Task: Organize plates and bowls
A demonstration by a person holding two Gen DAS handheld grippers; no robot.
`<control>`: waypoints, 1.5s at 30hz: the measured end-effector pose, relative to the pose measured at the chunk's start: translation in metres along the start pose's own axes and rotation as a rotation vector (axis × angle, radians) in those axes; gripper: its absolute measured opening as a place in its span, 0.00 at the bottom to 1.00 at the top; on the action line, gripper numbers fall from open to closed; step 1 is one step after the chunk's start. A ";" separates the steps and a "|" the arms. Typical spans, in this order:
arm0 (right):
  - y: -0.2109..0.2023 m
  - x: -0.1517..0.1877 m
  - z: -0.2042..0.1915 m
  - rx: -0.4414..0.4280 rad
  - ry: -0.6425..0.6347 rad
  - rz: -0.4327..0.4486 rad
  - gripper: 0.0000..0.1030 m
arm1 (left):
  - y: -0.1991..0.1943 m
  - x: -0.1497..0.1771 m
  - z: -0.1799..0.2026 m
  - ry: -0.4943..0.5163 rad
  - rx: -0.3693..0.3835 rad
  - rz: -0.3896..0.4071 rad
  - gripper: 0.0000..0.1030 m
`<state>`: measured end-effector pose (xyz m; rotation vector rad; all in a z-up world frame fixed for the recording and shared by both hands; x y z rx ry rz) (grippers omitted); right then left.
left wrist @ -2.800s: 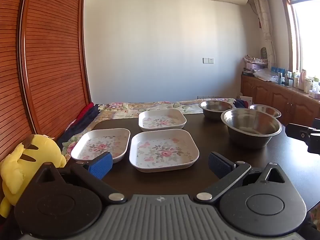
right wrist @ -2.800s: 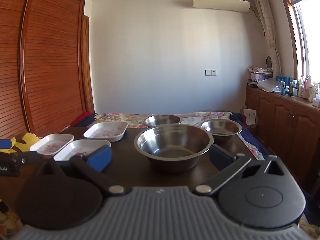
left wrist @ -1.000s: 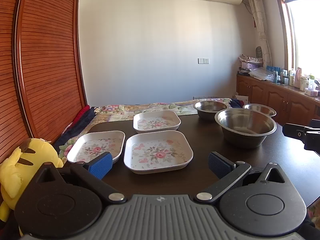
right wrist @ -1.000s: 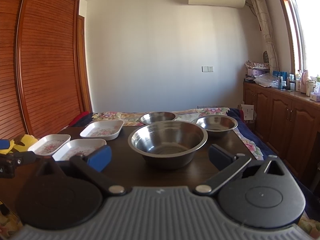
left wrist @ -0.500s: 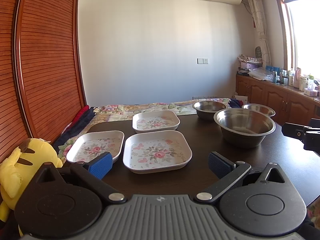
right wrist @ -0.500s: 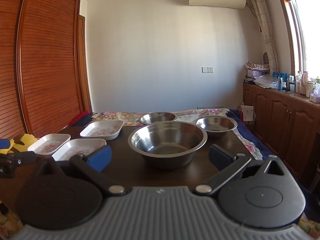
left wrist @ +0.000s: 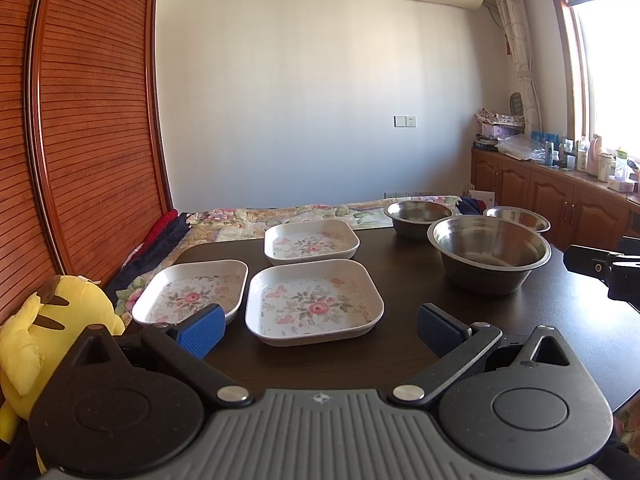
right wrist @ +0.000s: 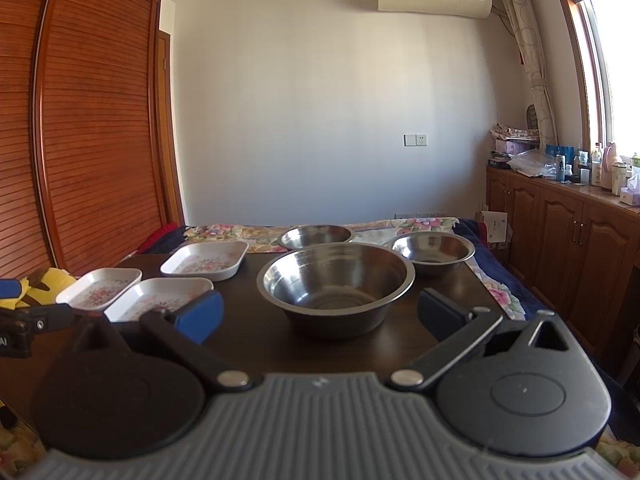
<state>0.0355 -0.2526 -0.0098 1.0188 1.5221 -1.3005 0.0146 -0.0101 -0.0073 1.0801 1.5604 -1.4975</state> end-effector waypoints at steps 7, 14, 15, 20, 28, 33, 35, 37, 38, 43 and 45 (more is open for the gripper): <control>0.001 -0.001 -0.003 -0.007 -0.007 -0.007 1.00 | 0.005 0.003 -0.001 -0.002 0.005 -0.022 0.99; 0.006 -0.001 -0.006 -0.028 -0.016 -0.024 1.00 | 0.014 0.008 -0.004 -0.005 0.022 -0.066 0.99; 0.007 -0.002 -0.008 -0.033 -0.020 -0.027 1.00 | 0.016 0.009 -0.004 -0.003 0.025 -0.071 0.99; 0.014 -0.005 -0.018 -0.068 -0.064 -0.035 1.00 | 0.024 0.010 -0.006 0.005 0.043 -0.091 0.99; 0.028 -0.016 -0.038 -0.161 -0.131 -0.048 1.00 | 0.041 0.008 -0.023 0.002 0.050 -0.116 0.99; 0.042 -0.025 -0.055 -0.235 -0.174 -0.061 1.00 | 0.054 0.005 -0.038 0.005 0.044 -0.135 0.94; 0.049 -0.027 -0.061 -0.265 -0.177 -0.068 0.98 | 0.060 0.004 -0.043 0.010 0.040 -0.145 0.92; 0.054 -0.029 -0.069 -0.295 -0.185 -0.080 0.91 | 0.067 0.003 -0.048 0.009 0.028 -0.156 0.91; 0.057 -0.028 -0.071 -0.309 -0.186 -0.090 0.88 | 0.069 0.003 -0.051 0.007 0.021 -0.161 0.89; 0.072 -0.029 -0.085 -0.360 -0.209 -0.122 0.85 | 0.080 0.002 -0.062 -0.006 0.016 -0.173 0.79; 0.079 -0.029 -0.089 -0.375 -0.217 -0.136 0.82 | 0.084 0.001 -0.065 -0.012 0.013 -0.175 0.76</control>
Point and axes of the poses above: each gripper's, at about its wrist camera, not at the fingertips, and y roughly the way its jaws point, z to its right, x to its underside, the point moved 2 cm from there along y, roughly the way its jaws point, and after that the axes turned 2 degrees about -z, right-handed, at the moved point
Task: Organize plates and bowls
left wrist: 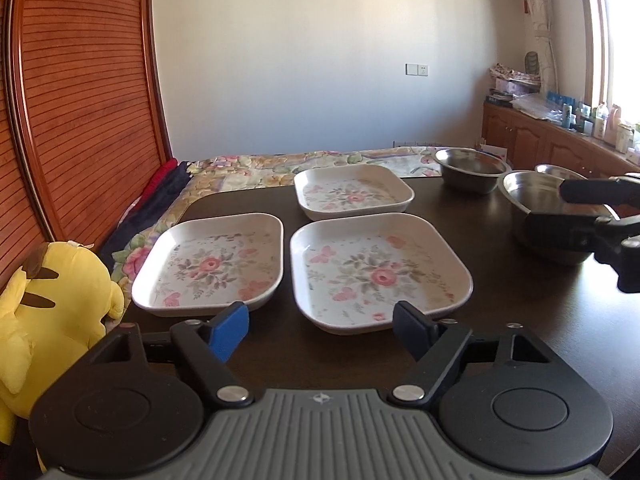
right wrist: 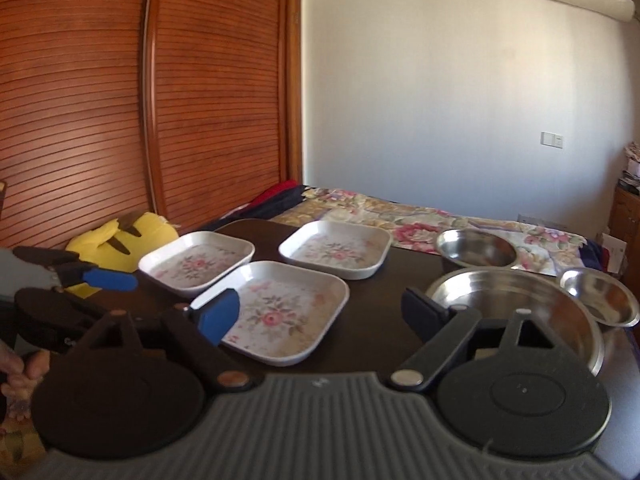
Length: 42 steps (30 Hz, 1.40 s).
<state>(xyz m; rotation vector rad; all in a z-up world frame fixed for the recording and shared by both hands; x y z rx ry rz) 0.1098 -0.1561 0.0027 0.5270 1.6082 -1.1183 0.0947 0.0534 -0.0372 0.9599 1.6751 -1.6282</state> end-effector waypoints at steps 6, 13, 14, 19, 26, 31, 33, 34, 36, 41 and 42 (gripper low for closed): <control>0.029 0.000 -0.002 -0.040 0.002 -0.063 0.69 | 0.016 -0.005 -0.009 -0.003 0.007 -0.021 0.64; 0.052 0.008 -0.003 -0.061 0.000 -0.141 0.54 | 0.032 -0.002 -0.019 -0.053 0.048 -0.049 0.51; 0.054 0.009 -0.004 -0.058 -0.003 -0.149 0.51 | 0.034 -0.001 -0.020 -0.061 0.055 -0.052 0.49; 0.064 0.013 -0.002 -0.042 -0.007 -0.179 0.46 | 0.040 -0.001 -0.022 -0.085 0.081 -0.057 0.46; 0.076 0.015 0.001 -0.035 0.009 -0.201 0.46 | 0.050 -0.003 -0.024 -0.103 0.109 -0.061 0.46; 0.083 0.014 0.002 -0.038 0.017 -0.208 0.46 | 0.056 -0.005 -0.025 -0.114 0.126 -0.065 0.41; 0.085 0.014 0.002 -0.035 0.017 -0.209 0.45 | 0.058 -0.005 -0.024 -0.112 0.131 -0.065 0.40; 0.087 0.014 0.003 -0.034 0.020 -0.211 0.44 | 0.059 -0.005 -0.023 -0.112 0.133 -0.067 0.38; 0.089 0.015 0.005 -0.033 0.027 -0.215 0.43 | 0.060 -0.006 -0.023 -0.114 0.134 -0.068 0.37; 0.095 0.016 0.009 -0.036 0.052 -0.229 0.35 | 0.063 -0.006 -0.023 -0.117 0.127 -0.068 0.31; 0.096 0.016 0.009 -0.033 0.053 -0.230 0.34 | 0.064 -0.005 -0.023 -0.118 0.127 -0.070 0.31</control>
Point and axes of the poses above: each gripper's, at about its wrist camera, not at the fingertips, and y roughly the way its jaws point, z to its right, x to its underside, the point moved 2 cm from there along y, roughly the way its jaws point, and after that the axes turned 2 degrees about -z, right-handed, at the moved point
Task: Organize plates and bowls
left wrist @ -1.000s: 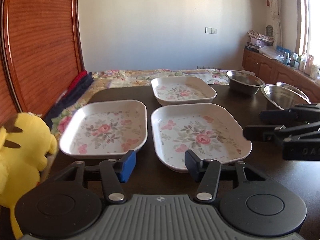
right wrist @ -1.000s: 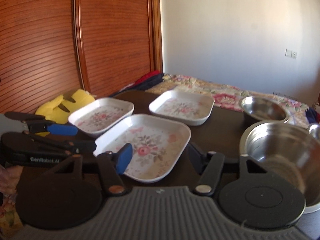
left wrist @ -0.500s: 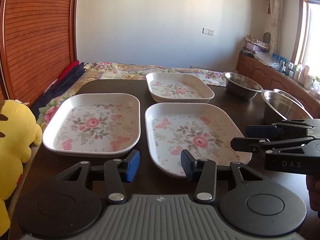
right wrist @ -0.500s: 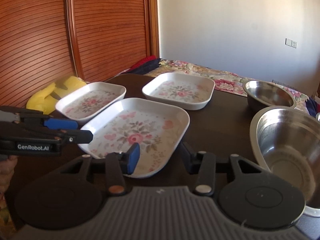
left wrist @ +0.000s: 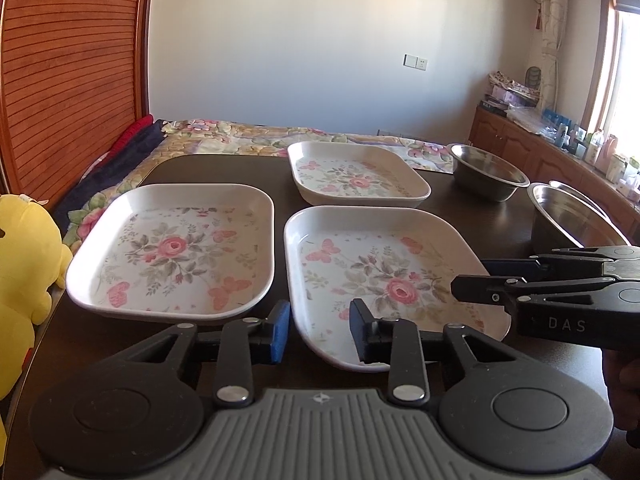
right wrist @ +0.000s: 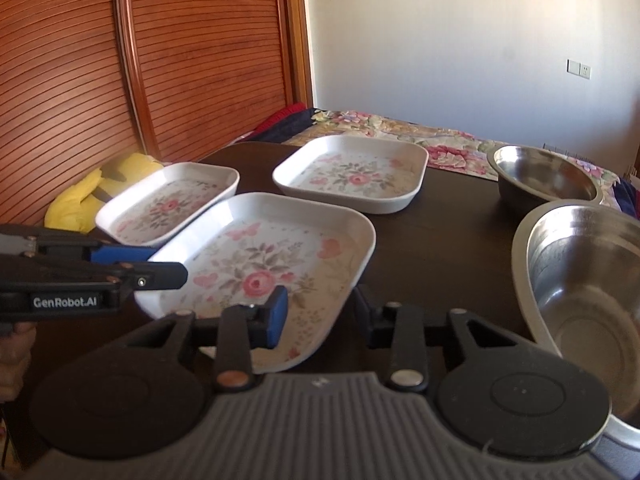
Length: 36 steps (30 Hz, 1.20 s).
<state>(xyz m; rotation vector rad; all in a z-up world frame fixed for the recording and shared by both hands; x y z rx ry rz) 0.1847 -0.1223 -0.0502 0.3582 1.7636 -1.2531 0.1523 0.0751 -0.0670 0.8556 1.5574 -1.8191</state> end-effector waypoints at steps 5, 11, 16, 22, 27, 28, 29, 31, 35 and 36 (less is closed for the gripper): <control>0.005 0.001 0.005 -0.026 0.035 -0.022 0.30 | 0.002 0.001 -0.002 -0.011 0.003 -0.003 0.28; 0.005 0.003 0.006 -0.006 0.039 -0.014 0.25 | -0.001 0.001 0.000 -0.004 -0.003 -0.001 0.23; -0.004 0.005 0.008 -0.011 0.038 0.000 0.24 | -0.011 0.004 0.004 0.003 0.004 0.012 0.23; -0.022 0.012 0.005 -0.005 0.027 0.032 0.23 | -0.023 0.012 0.009 0.005 0.018 0.020 0.23; -0.039 0.018 0.000 0.014 0.011 0.058 0.23 | -0.040 0.018 0.017 0.027 0.026 0.032 0.23; -0.043 0.019 -0.001 0.015 0.012 0.061 0.23 | -0.043 0.020 0.017 0.031 0.028 0.034 0.23; -0.046 0.020 -0.002 0.016 0.012 0.065 0.23 | -0.047 0.022 0.018 0.036 0.029 0.037 0.23; -0.052 0.024 -0.004 0.017 0.015 0.069 0.23 | -0.054 0.026 0.020 0.045 0.030 0.038 0.23; -0.063 0.035 -0.011 0.016 0.016 0.074 0.23 | -0.068 0.038 0.022 0.057 0.032 0.040 0.23; -0.065 0.037 -0.014 0.014 0.017 0.073 0.23 | -0.071 0.040 0.022 0.060 0.033 0.040 0.23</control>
Point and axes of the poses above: each gripper's, at about its wrist camera, not at the fingertips, and y roughly the way its jaws point, z to its right, x to its underside, the point moved 2 cm from there along y, roughly the way its jaws point, and after that the axes turned 2 degrees about -z, right-handed, at the moved point
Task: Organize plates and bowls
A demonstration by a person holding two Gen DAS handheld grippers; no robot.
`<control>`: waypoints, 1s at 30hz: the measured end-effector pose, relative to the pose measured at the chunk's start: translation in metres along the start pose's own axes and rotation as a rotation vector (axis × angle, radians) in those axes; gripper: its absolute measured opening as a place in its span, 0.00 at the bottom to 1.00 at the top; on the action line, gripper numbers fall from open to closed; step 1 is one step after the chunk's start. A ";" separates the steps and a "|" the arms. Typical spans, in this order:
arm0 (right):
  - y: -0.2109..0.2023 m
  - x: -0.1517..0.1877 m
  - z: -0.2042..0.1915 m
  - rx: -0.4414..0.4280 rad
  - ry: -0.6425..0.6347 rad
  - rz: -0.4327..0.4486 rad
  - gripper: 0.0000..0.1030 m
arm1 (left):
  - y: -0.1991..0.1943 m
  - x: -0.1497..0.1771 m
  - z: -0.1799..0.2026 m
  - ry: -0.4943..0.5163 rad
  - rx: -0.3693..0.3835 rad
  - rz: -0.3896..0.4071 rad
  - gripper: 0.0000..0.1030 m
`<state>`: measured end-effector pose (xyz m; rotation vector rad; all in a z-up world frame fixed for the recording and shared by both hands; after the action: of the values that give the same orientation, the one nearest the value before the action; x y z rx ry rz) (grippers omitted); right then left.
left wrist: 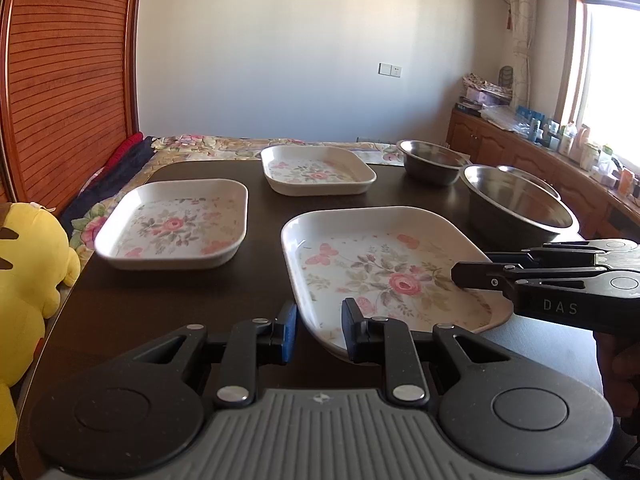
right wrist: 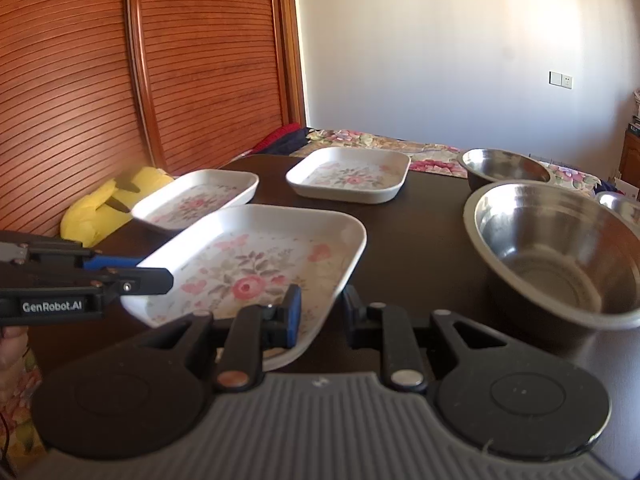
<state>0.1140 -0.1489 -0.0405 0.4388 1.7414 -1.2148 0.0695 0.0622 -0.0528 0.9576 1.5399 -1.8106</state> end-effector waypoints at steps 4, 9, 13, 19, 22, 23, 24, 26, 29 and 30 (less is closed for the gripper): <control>-0.008 0.009 -0.009 -0.004 -0.006 -0.006 0.23 | -0.011 0.011 0.001 0.009 -0.001 -0.002 0.23; -0.016 0.022 -0.019 -0.003 -0.001 -0.025 0.23 | -0.019 0.023 0.001 -0.003 -0.005 -0.015 0.23; -0.019 0.028 -0.024 -0.007 -0.013 -0.043 0.23 | -0.023 0.029 -0.001 -0.012 -0.001 -0.018 0.23; -0.017 0.032 -0.027 -0.012 -0.008 -0.054 0.23 | -0.021 0.030 -0.004 -0.015 -0.005 -0.019 0.23; -0.016 0.033 -0.029 -0.010 -0.009 -0.057 0.23 | -0.018 0.031 -0.005 -0.019 -0.005 -0.024 0.23; -0.015 0.033 -0.029 -0.008 -0.011 -0.059 0.23 | -0.017 0.032 -0.006 -0.021 -0.005 -0.026 0.23; -0.015 0.034 -0.030 -0.008 -0.012 -0.060 0.23 | -0.017 0.032 -0.007 -0.024 -0.006 -0.027 0.23; -0.015 0.034 -0.030 -0.009 -0.016 -0.063 0.23 | -0.015 0.033 -0.008 -0.027 -0.008 -0.029 0.23; -0.014 0.036 -0.031 -0.008 -0.021 -0.062 0.23 | -0.014 0.034 -0.010 -0.030 -0.006 -0.032 0.23; -0.014 0.036 -0.031 -0.008 -0.022 -0.061 0.23 | -0.013 0.035 -0.010 -0.031 -0.005 -0.034 0.23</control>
<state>0.0707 -0.1352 -0.0610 0.3690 1.7513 -1.2506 0.0402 0.0753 -0.0745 0.9027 1.5498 -1.8361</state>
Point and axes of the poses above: each gripper's, at about its wrist camera, not at the fingertips, and y roughly the way its jaws point, z to its right, x to its underside, the point moved 2 cm from there along y, roughly the way its jaws point, and after that the axes turned 2 degrees about -z, right-handed, at the moved point
